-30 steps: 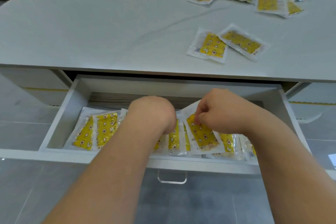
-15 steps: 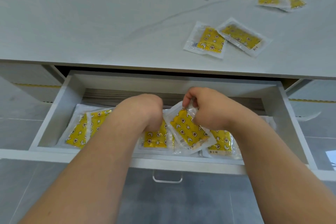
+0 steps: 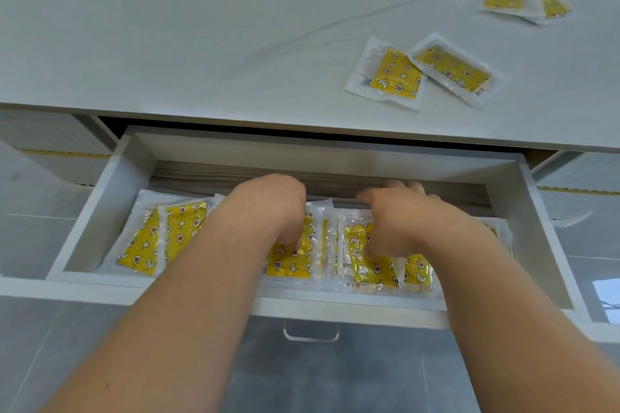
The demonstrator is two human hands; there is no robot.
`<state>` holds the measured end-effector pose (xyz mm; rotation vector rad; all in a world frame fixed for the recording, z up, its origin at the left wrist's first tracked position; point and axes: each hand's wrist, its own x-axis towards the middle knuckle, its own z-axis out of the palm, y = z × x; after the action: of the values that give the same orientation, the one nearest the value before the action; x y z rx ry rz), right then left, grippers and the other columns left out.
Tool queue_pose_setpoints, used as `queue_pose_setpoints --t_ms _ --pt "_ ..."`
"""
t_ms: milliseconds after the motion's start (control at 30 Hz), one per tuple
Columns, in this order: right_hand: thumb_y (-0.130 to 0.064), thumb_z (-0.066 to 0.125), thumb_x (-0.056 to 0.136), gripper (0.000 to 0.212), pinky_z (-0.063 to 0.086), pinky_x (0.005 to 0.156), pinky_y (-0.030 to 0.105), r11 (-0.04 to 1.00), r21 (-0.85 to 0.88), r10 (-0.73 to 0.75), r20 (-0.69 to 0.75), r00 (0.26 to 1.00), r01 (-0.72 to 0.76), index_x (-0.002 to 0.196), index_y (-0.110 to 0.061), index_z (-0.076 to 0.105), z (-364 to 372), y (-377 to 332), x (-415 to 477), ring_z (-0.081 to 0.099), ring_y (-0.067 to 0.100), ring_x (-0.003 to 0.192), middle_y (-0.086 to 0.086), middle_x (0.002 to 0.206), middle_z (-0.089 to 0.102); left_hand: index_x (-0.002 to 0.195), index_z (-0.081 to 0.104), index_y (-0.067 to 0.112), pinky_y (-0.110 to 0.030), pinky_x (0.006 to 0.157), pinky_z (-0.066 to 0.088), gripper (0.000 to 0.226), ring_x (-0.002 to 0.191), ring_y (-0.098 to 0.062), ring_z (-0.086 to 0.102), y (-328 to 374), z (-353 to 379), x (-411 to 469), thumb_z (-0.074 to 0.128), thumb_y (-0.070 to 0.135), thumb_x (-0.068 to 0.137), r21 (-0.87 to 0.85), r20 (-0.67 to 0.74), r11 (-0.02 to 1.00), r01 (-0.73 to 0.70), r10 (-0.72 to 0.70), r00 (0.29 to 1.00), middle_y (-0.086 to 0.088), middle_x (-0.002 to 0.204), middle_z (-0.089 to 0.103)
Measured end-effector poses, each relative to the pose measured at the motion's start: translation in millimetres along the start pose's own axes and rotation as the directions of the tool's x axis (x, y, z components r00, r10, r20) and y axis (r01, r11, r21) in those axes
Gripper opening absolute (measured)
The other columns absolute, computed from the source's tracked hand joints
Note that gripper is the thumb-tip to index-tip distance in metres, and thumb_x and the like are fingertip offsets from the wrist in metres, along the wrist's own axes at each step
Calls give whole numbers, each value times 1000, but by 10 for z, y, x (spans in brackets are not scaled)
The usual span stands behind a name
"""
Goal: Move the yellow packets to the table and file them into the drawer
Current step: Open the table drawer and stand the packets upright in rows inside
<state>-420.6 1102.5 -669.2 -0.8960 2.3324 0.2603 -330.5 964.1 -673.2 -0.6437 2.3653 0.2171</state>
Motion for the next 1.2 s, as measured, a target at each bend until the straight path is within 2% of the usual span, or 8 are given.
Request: queue_pose_setpoints --t_ms 167,267,400,500,633,833,1033,1200 --pt "-16 60 93 48 49 102 40 989 106 -91 -148 985 107 139 -26 54 -250 72 -108 53 26 125 2 139 56 128 62 19 -34 89 52 50 110 -23 62 105 -310 -275 73 46 87 -36 -112 996 -86 81 990 -1 122 65" --pt "-11 55 93 26 56 85 33 953 261 -80 -273 959 153 109 -26 69 -509 160 -290 65 17 100 -3 111 69 105 69 21 -30 72 50 29 89 -18 64 219 -527 -472 66 47 92 -86 -266 981 -176 148 953 2 97 67" --pt "-8 52 90 21 54 67 28 888 415 50 -518 854 200 81 -22 64 -709 348 -390 65 15 78 -3 83 67 101 67 27 -38 74 54 17 87 -18 62 431 -594 -487 54 36 97 -104 -727 946 -306 137 672 7 93 66" --pt "-2 53 80 31 51 76 35 873 462 241 -691 682 159 103 -19 64 -663 492 -247 60 24 99 2 109 62 133 54 24 -43 94 48 43 119 -23 52 504 -491 -226 57 46 96 -40 -828 922 -386 185 529 2 132 57" --pt "-4 59 77 81 33 113 49 905 408 198 -652 732 118 152 -20 34 -543 619 -66 31 31 141 4 151 38 159 19 19 -44 121 18 88 154 -26 12 548 -353 26 54 63 92 76 -705 958 -275 247 665 -7 168 9" --pt "-18 63 81 71 29 108 46 939 318 123 -671 731 134 148 -29 44 -547 646 -101 34 30 136 3 143 46 133 56 18 -42 91 37 59 114 -29 51 572 -367 -10 47 62 95 89 -873 982 -169 158 462 -5 121 59" --pt "-24 63 80 80 24 118 53 960 226 20 -646 763 166 154 -24 34 -462 620 -53 30 26 146 2 154 38 121 67 18 -42 81 36 48 102 -31 48 487 -384 18 43 54 100 47 -898 992 -116 93 430 -10 107 54" --pt "-31 52 94 60 33 114 51 923 290 57 -754 655 253 152 -25 40 -432 621 -113 39 25 140 3 149 47 102 69 11 -38 74 31 30 97 -32 52 437 -377 77 50 34 102 -8 -949 968 -252 73 308 -11 103 56"
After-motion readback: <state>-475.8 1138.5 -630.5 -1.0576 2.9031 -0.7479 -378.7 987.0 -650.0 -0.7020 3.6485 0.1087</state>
